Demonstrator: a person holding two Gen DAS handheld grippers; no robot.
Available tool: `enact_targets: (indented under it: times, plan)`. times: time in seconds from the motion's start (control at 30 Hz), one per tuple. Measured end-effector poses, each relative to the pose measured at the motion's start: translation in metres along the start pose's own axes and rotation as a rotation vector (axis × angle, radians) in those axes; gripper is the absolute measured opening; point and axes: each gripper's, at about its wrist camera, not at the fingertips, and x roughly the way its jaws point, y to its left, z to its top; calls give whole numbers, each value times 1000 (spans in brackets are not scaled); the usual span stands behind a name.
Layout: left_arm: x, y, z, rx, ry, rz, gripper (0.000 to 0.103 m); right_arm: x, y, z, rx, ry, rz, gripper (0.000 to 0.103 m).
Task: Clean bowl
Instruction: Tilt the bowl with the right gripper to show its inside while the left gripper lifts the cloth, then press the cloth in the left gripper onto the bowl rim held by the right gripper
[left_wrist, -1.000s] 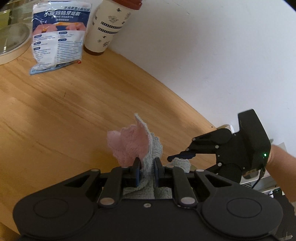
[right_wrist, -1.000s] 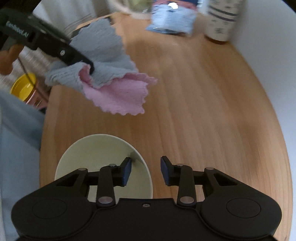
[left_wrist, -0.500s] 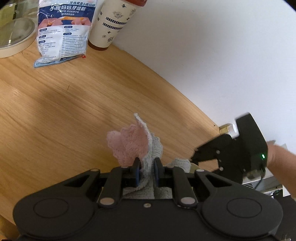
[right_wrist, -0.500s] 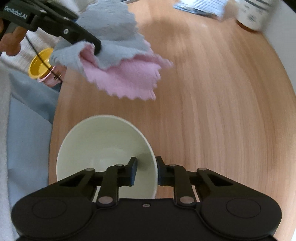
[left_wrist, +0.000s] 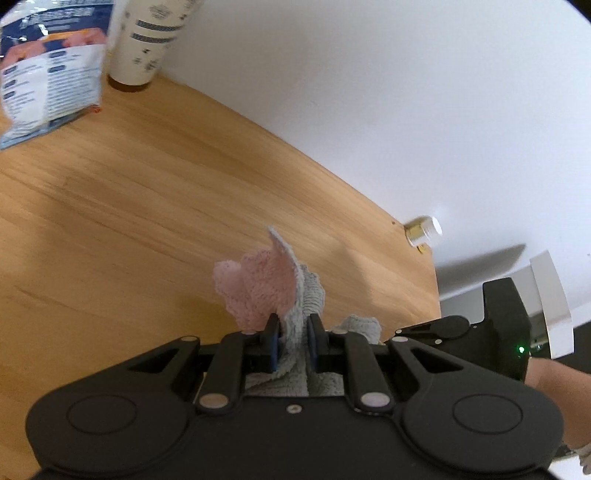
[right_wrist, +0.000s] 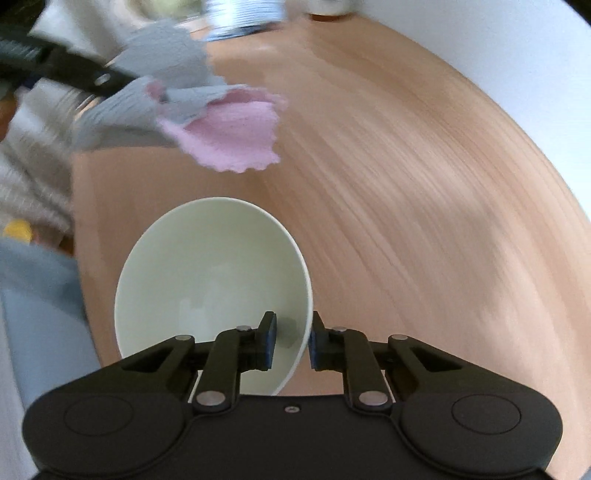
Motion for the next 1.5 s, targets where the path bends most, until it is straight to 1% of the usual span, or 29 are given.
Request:
enact_targets:
  times: [0.03,0.17,0.23,0.3,0.5,0.6,0.67,0.8,0.87,0.9,1.0,1.03,1.1,1.17,1.3,1.33,1.37,1.43,1.47,1.5]
  plan:
    - [2,-1,1,9,7,-6,14,1,2,-1,32,-8,-6,22]
    - [8,-2,2,34,30,-17,14,1,13,-1,87,-32,-24,23]
    - [12,-4,2,53,34,-15,14,3,22,2,56,-31,-38,28]
    - [14,-5,2,60,39,-17,14,5,24,6,43,-25,-37,30]
    - [16,-4,5,84,45,-7,14,9,24,16,1,-14,3,31]
    - [15,1,6,69,45,2,14,9,25,21,-31,-25,15,28]
    - [15,4,7,62,44,12,14,10,26,26,-59,-41,25,28]
    - [12,9,9,49,38,28,14,20,28,35,-111,-39,33,28]
    - [10,10,10,46,28,33,14,15,29,33,-135,-41,31,24]
    - [9,10,11,45,25,34,14,10,30,32,-150,-47,33,20]
    - [4,12,13,43,17,40,14,9,43,30,-186,-51,25,12]
    - [2,14,13,40,14,43,14,4,50,26,-222,-55,10,12]
    - [0,16,14,32,10,43,14,-1,65,19,-299,-57,-50,12]
    - [-2,19,13,20,1,31,14,7,74,25,-321,-63,-83,11]
    - [-3,18,12,15,-24,39,14,2,99,17,-385,-92,-200,10]
    - [-3,18,12,13,-28,37,14,2,110,15,-405,-114,-268,10]
    - [-2,17,12,9,-27,24,13,4,125,9,-466,-147,-383,10]
    - [0,13,12,4,-23,-10,13,7,143,0,-532,-194,-518,10]
    - [2,9,13,10,-21,-32,13,7,145,-1,-536,-203,-536,10]
    - [3,5,14,16,-20,-49,13,5,146,-1,-493,-218,-541,10]
